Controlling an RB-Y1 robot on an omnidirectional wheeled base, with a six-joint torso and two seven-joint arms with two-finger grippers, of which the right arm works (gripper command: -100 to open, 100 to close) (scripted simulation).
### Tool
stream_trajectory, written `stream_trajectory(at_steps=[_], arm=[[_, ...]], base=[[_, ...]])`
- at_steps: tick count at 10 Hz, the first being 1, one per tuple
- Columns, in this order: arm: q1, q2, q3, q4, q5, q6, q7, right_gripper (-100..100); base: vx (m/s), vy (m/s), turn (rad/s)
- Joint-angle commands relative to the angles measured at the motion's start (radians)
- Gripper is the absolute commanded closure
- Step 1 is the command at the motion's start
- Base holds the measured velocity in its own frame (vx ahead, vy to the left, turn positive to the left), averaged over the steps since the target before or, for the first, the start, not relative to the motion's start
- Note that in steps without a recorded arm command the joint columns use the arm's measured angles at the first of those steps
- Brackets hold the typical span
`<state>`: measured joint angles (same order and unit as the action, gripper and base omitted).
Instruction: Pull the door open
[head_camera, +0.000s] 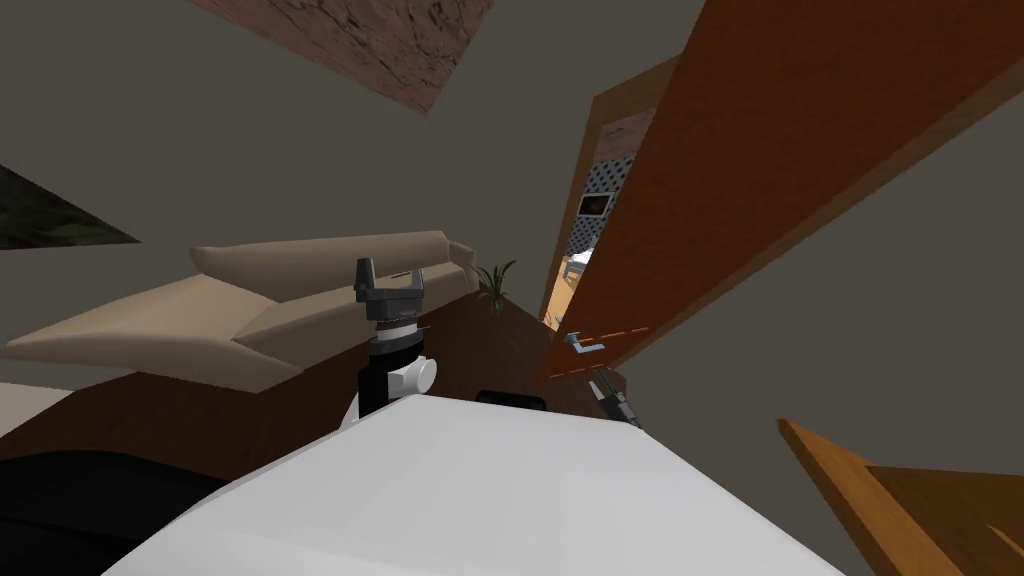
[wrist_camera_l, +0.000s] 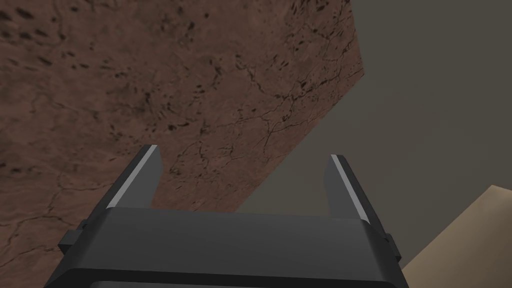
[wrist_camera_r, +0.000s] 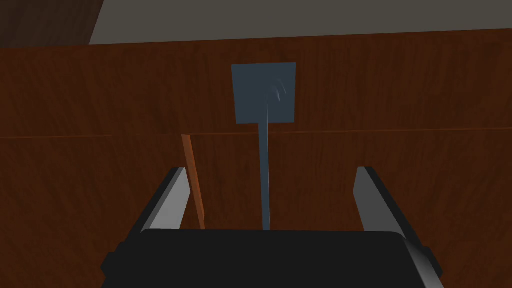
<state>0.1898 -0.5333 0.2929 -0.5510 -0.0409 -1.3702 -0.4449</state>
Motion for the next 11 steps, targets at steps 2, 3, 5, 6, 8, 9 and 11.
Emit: stream_trajectory(at_steps=[2,3,5,6,8,9,11], arm=[[-0.040,-0.005,0.021,-0.007,0.022,0.034,-0.010,-100],[-0.033,-0.005,0.016,0.003,0.016,0.020,-0.011,-100],[-0.084,0.021,0.004,0.005,0.039,0.076,-0.012,-100],[-0.101,0.031,-0.001,0.006,0.046,0.093,-0.012,-100],[-0.156,0.061,-0.015,0.010,0.070,0.151,-0.012,-100],[-0.175,0.071,-0.020,0.011,0.078,0.170,-0.012,-100],[-0.207,0.089,-0.028,0.014,0.092,0.204,-0.012,-100]], base=[[-0.038,-0.102,-0.318],[-0.012,-0.050,-0.049],[0.041,0.031,0.021],[0.057,0.033,0.003],[0.100,0.016,0.012],[0.080,-0.010,0.001],[0.040,-0.027,-0.002]])
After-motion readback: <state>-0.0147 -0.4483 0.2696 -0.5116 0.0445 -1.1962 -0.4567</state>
